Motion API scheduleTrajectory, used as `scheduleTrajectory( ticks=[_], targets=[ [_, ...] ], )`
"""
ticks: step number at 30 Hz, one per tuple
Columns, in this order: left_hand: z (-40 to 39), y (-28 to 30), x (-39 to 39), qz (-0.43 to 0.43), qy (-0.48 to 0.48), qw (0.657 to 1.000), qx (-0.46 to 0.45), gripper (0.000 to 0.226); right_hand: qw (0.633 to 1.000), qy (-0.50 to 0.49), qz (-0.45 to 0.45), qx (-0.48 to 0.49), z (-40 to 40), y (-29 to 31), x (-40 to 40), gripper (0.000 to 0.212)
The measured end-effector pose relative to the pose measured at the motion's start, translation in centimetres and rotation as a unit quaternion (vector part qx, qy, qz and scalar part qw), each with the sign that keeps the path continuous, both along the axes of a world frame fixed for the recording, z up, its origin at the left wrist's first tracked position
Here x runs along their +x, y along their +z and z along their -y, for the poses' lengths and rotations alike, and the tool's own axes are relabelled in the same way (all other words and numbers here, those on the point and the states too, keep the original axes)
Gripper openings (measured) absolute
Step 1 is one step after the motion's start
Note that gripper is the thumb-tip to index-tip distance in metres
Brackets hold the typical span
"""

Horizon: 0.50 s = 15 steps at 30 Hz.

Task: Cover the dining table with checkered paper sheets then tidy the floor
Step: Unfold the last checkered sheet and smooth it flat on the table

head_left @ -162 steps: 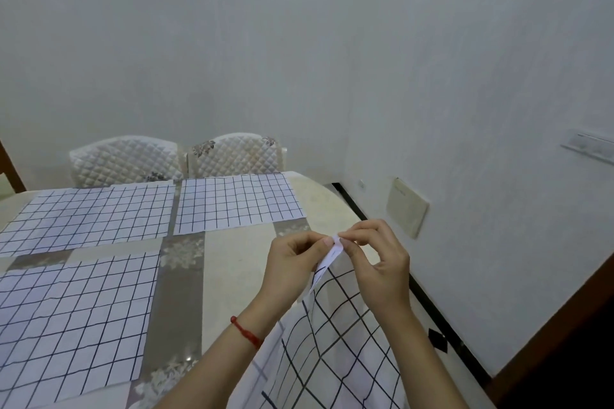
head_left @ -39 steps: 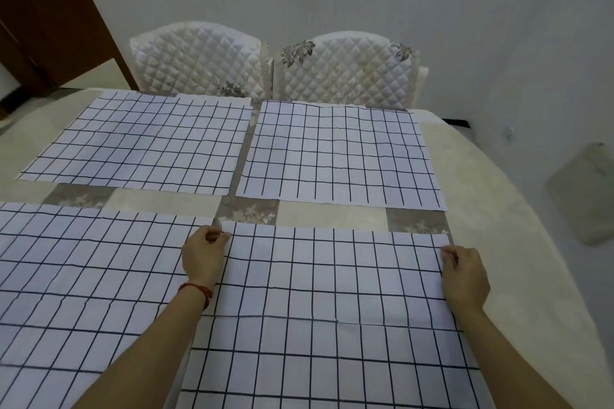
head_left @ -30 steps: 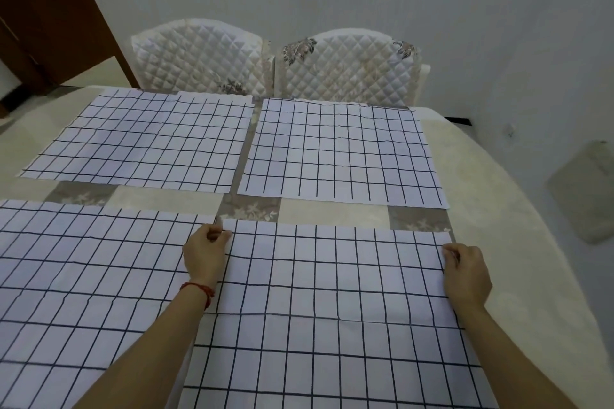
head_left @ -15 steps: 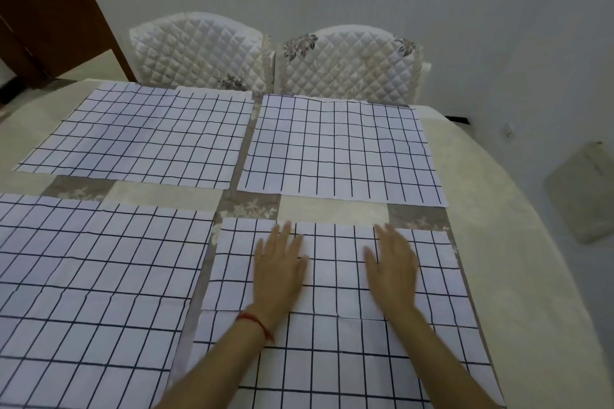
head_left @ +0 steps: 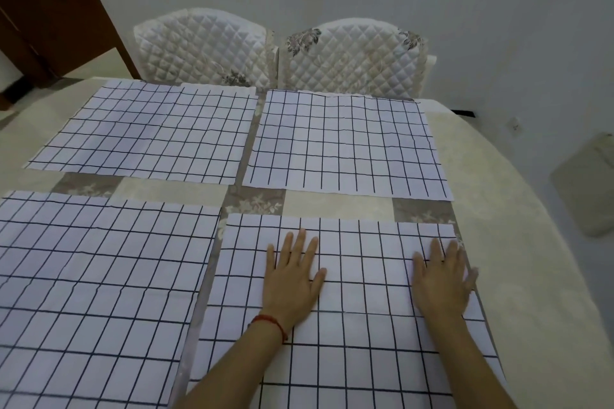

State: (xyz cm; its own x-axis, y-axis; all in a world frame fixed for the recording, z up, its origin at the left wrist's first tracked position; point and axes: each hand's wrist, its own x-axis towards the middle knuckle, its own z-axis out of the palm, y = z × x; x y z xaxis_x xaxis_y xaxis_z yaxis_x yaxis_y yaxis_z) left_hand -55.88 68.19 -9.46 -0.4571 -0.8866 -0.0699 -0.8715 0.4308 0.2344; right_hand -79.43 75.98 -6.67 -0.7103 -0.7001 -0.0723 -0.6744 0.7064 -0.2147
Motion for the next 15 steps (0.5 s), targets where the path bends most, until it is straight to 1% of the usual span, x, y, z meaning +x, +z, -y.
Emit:
scheduleTrajectory(
  ticks=[1, 2, 3, 4, 5, 6, 7, 9, 12, 15],
  targets=[
    [0.0, 0.0, 0.0, -0.001, 0.0, 1.0, -0.002, 0.06, 1.0, -0.009, -0.01, -0.026, 0.0, 0.5, 0.9, 0.055],
    [0.0, 0.0, -0.1, -0.002, 0.001, 1.0, -0.004, 0.061, 0.998, 0.014, -0.018, -0.06, 0.1, 1.0, 2.4, 0.054],
    [0.0, 0.0, -0.1, -0.004, 0.002, 1.0, -0.007, 0.061, 0.994, 0.065, -0.019, -0.088, 0.2, 1.2, 4.4, 0.054],
    [0.0, -0.1, -0.1, -0.006, 0.001, 1.0, -0.01, 0.061, 0.987, 0.129, -0.011, -0.097, 0.0, 1.2, 6.5, 0.054],
    [-0.1, -0.1, 0.0, -0.008, -0.001, 1.0, -0.012, 0.062, 0.979, 0.188, 0.003, -0.084, -0.3, 0.8, 8.7, 0.055],
    [-0.1, -0.1, 0.0, -0.01, -0.002, 1.0, -0.014, 0.062, 0.972, 0.227, 0.019, -0.06, -0.8, 0.3, 10.4, 0.055],
    [-0.1, 0.0, 0.0, -0.01, -0.002, 1.0, -0.015, 0.062, 0.969, 0.242, 0.033, -0.037, -1.4, -0.3, 11.4, 0.055],
    [-0.1, 0.0, 0.0, -0.007, -0.002, 1.0, -0.016, 0.061, 0.976, 0.216, 0.036, -0.013, -2.8, -1.3, 11.2, 0.057],
    [0.0, 0.0, 0.1, 0.0, -0.01, 1.0, -0.02, 0.06, 0.99, 0.141, 0.009, -0.004, -4.9, -1.8, 8.9, 0.058],
    [0.0, 0.0, 0.1, -0.001, -0.008, 1.0, -0.019, 0.061, 0.998, 0.06, 0.022, 0.004, -7.1, -1.7, 7.0, 0.058]
  ],
)
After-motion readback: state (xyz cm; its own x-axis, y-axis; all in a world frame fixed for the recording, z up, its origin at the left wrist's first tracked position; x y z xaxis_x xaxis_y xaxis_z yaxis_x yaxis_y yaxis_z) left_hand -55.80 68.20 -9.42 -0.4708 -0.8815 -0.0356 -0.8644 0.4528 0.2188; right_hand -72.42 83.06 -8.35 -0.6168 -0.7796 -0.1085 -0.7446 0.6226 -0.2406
